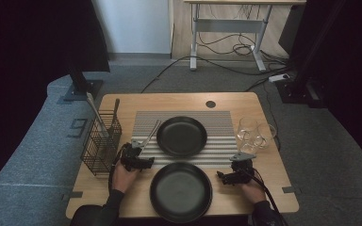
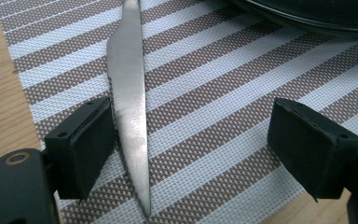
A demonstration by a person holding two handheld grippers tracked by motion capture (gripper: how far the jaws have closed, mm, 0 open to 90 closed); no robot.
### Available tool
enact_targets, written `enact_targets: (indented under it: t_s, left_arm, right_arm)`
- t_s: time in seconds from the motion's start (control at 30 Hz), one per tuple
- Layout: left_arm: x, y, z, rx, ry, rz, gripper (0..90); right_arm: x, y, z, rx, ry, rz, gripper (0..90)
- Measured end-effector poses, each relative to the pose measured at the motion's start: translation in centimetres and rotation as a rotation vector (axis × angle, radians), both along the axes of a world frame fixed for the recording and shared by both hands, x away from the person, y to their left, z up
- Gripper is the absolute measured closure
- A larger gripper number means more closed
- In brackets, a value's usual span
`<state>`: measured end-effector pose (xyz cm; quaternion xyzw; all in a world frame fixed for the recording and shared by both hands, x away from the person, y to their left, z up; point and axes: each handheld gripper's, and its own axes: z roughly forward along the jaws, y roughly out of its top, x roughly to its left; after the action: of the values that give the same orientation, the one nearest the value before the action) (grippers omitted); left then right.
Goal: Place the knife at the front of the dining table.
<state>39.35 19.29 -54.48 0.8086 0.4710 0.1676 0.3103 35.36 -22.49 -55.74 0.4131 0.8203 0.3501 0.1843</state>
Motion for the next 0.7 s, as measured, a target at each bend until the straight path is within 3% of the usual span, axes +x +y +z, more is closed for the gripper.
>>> enact_targets:
  t_s: [0.43,0.7]
  left_arm:
    - [-0.31,-0.89,0.27,-0.018,0.016,-0.036,21.5]
    - [0.28,-0.54,0.69,-0.030,-0.002,-0.013,24.0]
  right_arm:
    - [0.00,0.00,0.00,0.000,0.000,0.000,2.3]
    - [0.00,0.00,0.00,0.000,0.000,0.000,2.3]
